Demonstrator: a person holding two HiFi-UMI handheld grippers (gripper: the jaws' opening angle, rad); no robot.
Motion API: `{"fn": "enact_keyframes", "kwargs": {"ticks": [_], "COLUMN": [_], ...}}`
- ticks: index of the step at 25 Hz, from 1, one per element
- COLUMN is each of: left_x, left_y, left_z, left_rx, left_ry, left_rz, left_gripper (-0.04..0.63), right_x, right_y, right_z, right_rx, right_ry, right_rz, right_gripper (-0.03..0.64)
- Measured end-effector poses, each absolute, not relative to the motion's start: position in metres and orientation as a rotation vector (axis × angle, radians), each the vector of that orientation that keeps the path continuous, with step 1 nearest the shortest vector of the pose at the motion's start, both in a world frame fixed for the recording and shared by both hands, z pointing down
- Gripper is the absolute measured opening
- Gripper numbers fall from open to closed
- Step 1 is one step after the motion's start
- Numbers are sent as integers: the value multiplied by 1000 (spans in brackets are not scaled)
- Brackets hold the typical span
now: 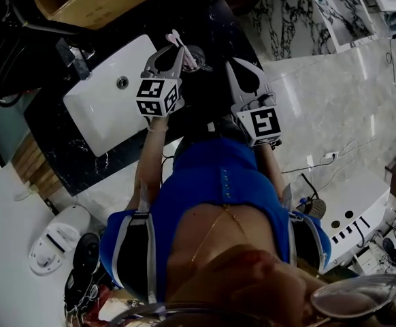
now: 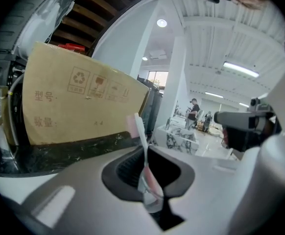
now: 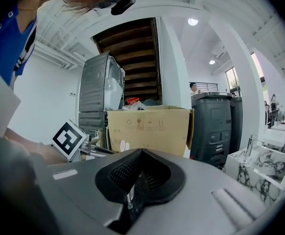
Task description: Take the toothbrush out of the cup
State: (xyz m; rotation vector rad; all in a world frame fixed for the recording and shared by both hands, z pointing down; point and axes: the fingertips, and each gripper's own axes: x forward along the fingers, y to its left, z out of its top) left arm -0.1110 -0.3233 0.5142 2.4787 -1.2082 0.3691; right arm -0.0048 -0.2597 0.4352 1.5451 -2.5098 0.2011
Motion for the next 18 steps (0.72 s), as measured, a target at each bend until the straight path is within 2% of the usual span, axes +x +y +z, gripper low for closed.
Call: {"fn": "enact_keyframes", "kwargs": {"ticks": [18], "left_x": [-119], "left_y": [-296], "left_z": [431], "left_rx": [2558], "left_ry": [-1396], "left_rz": [281], "left_gripper": [21], "right_x": [-7], "right_y": [-258], "right_z": [408], "right_rx": [1437], "right_ry": [-2643], "right_rz": [111], "right_gripper": [2]}}
